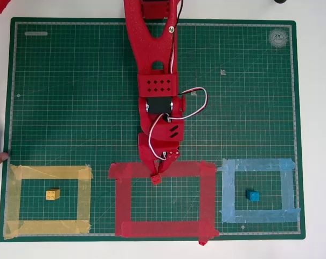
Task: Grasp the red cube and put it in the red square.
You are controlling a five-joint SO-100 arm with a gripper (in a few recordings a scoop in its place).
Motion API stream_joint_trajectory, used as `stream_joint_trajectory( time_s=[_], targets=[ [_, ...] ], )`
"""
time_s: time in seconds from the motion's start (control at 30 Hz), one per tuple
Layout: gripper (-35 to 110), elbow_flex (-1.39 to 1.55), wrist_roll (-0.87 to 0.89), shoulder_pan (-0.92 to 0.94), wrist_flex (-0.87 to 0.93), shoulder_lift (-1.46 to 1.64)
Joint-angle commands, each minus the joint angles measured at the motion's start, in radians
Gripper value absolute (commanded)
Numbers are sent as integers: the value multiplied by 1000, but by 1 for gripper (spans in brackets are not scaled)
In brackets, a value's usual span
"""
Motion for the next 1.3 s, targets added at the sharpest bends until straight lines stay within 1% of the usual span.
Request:
stream_joint_trajectory(
  time_s=[0.0, 0.5, 1.27],
  targets=[
    [-1, -34, -29, -41, 8, 14],
    [-1, -196, -28, 14, 8, -86],
    [-1, -181, -28, 51, 8, -51]
  ],
)
